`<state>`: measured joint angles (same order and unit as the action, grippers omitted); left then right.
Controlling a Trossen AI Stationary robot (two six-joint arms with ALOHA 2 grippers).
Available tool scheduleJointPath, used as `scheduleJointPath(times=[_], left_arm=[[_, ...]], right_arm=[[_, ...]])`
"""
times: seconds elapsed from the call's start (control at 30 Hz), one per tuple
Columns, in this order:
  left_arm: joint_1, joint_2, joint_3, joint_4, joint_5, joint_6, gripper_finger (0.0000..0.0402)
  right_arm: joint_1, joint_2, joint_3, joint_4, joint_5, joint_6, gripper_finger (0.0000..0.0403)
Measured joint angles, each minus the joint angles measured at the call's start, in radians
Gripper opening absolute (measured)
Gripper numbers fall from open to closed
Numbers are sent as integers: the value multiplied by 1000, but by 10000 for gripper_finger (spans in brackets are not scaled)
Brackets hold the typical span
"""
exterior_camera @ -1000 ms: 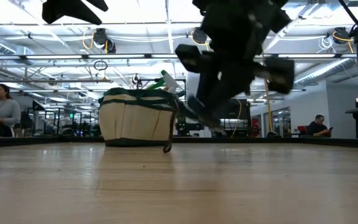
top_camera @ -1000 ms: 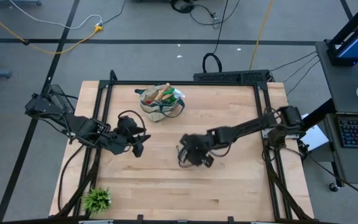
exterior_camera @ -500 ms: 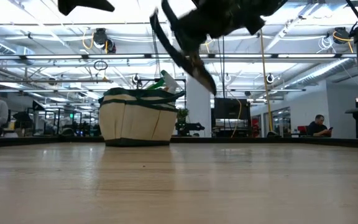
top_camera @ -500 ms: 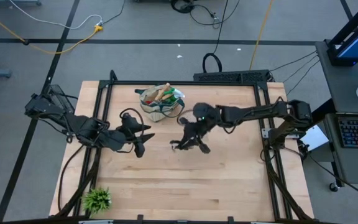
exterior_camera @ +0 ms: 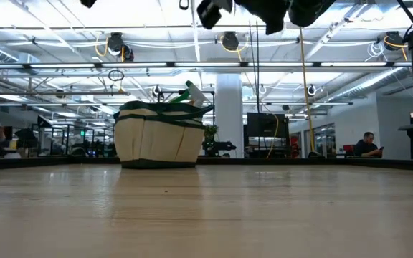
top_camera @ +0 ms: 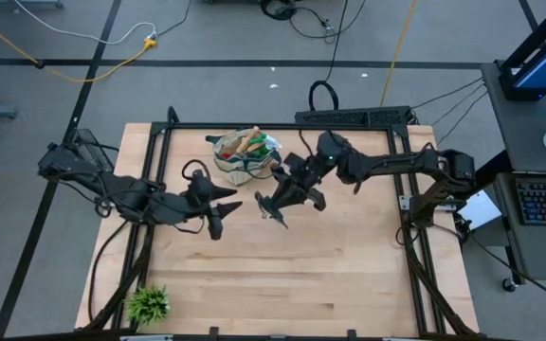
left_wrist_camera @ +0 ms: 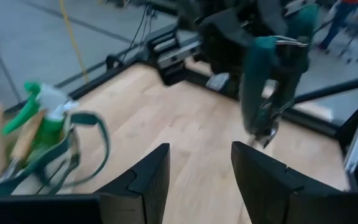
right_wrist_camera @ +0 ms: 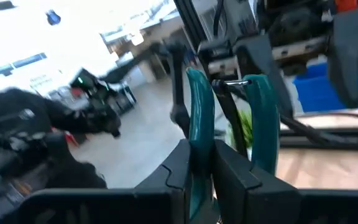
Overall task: Pick & Place Garden tools in Gardening bag
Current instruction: Put the shear scissors into the gardening bag
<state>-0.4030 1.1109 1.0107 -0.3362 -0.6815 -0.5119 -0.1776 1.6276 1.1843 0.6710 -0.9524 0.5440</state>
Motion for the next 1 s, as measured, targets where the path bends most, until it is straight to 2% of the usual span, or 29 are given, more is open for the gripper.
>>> scheduleJointPath(times=[0.13, 0.4, 0.77, 1.0], left_arm=[[2, 21, 0, 125, 13, 64, 175], [62, 81, -1, 313, 135, 126, 175], [143, 130, -1, 418, 287, 136, 175], [163, 131, -1, 428, 300, 133, 175]], right_arm=[[-1, 0, 0, 82, 3, 87, 34], [0, 0, 0, 115, 6, 130, 34], [0, 0, 0, 120, 7, 148, 34], [0, 0, 0, 126, 10, 146, 34]])
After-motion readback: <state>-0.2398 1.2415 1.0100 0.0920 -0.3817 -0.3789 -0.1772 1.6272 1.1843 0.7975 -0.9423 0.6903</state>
